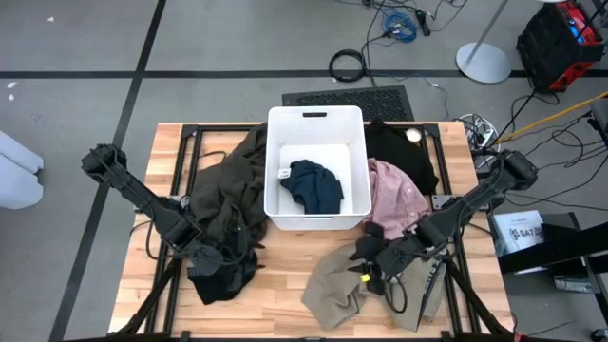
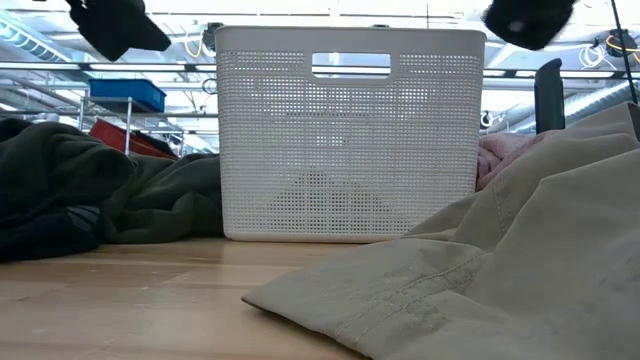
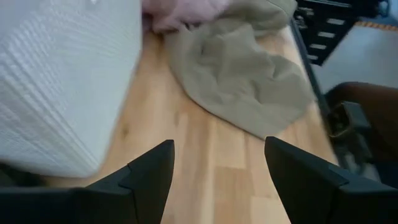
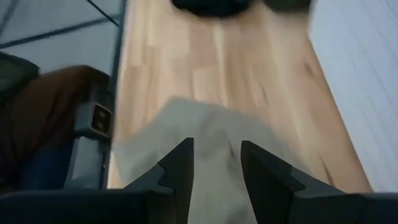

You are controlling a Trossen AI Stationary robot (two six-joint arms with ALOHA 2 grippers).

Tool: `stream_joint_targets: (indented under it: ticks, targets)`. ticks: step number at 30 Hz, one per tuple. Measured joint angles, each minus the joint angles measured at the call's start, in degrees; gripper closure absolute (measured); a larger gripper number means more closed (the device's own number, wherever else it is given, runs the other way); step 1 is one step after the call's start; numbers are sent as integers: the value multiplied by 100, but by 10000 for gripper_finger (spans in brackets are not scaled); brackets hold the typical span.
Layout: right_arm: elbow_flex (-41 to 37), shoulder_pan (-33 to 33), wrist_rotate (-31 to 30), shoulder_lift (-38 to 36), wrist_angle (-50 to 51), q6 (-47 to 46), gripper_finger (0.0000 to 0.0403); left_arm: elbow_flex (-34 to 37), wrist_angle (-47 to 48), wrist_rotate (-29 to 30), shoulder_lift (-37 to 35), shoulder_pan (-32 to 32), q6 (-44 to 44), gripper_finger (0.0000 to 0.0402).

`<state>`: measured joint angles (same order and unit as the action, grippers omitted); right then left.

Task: Sort clothes
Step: Put the pink shirt into the white laundry bin

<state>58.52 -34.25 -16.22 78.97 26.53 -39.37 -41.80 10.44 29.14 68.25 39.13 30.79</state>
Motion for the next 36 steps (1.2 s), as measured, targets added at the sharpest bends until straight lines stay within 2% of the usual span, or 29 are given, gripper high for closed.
stream_joint_targets:
  ticks: [5,10,13,21,26,33,36]
  targets:
    - [3,-174,-187,-386,1878,-1419,284,0,-142,224,0,2,-123,142]
    - [3,-262,-1341,-625,3532,-2599,284,0,-329,289,2,0,-196,142]
    - [3,-250,-1686,-634,3786,-2879,284,0,-526,335,2,-16,-486,142]
    - [3,-148,-1503,-628,3742,-3036,276,0,-1386,549,2,-277,-1688,142]
    - [3,-11,-1640,-625,3852,-3048,234,0,-1403,710,2,-598,-1809,142]
    - [-5,426,-2160,-344,4959,-3486,142,0,-1442,733,0,-1080,-1711,142]
    - [-103,650,-2186,-222,4704,-3404,112,0,-1404,536,0,-1133,-1626,142]
